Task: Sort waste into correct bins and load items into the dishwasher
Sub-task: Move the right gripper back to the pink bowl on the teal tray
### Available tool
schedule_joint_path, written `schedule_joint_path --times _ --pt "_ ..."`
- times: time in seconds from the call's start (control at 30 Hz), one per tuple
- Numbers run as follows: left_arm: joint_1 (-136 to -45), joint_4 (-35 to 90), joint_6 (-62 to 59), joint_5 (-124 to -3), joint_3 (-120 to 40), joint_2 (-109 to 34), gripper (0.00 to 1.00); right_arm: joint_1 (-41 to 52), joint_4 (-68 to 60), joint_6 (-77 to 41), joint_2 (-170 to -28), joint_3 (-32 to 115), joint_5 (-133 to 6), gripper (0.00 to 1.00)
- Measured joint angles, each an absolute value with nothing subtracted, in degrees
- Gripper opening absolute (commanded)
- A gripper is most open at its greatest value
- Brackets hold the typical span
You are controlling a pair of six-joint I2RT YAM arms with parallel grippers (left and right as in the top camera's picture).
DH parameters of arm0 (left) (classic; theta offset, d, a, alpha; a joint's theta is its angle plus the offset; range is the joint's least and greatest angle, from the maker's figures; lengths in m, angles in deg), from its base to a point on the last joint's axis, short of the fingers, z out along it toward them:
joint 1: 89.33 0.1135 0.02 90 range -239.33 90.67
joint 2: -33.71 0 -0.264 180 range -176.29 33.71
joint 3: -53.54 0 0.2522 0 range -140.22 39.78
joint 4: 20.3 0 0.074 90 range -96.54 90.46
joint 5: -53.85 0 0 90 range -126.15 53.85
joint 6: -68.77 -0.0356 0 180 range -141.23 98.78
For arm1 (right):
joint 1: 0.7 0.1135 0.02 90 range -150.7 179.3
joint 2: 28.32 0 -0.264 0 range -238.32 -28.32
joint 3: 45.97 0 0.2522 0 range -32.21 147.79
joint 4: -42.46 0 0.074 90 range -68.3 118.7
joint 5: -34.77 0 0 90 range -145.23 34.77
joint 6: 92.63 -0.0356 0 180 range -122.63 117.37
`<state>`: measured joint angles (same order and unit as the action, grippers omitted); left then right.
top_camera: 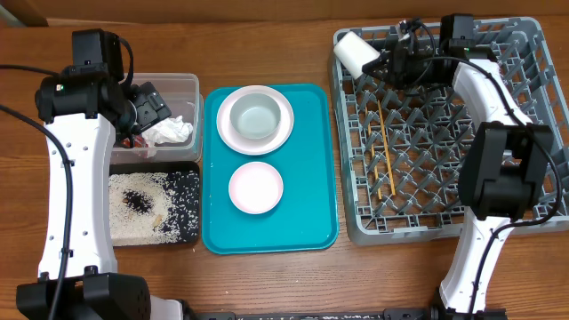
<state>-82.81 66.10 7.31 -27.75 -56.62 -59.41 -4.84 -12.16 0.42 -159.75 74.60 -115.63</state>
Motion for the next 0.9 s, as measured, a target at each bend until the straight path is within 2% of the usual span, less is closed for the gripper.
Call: schedule_joint_path --times 0.07,0.13,0.17,0.2,0.57,0.9 --pt "-82.81 66.12 7.31 -27.75 -56.62 -59.41 1.00 -4.91 -13.10 0.36 -159.75 74.57 -115.19 0.34" --pt "-82.81 66.12 7.31 -27.75 -56.62 -59.41 1.00 -5.06 -14.19 0.27 -159.75 74.51 -114.89 0.55" --pt "-82.81 66.10 7.31 -27.75 -56.62 -59.41 1.00 -5.19 -14.70 0.42 -159.75 74.51 -114.80 0.69" --pt "-82.81 66.10 7.31 -27.75 -56.62 -59.41 1.00 -5.32 -14.98 0.55 -159.75 74.49 -114.73 1.00" --pt "-82.81 66.10 7.31 -27.75 -56.62 -59.41 1.00 -7.36 -19.94 0.25 -156.96 74.57 -113.79 1.00" --pt "-82.81 66.10 7.31 -27.75 -56.62 -59.41 1.00 -6.15 -26.52 0.18 -142.47 74.51 -99.78 1.00"
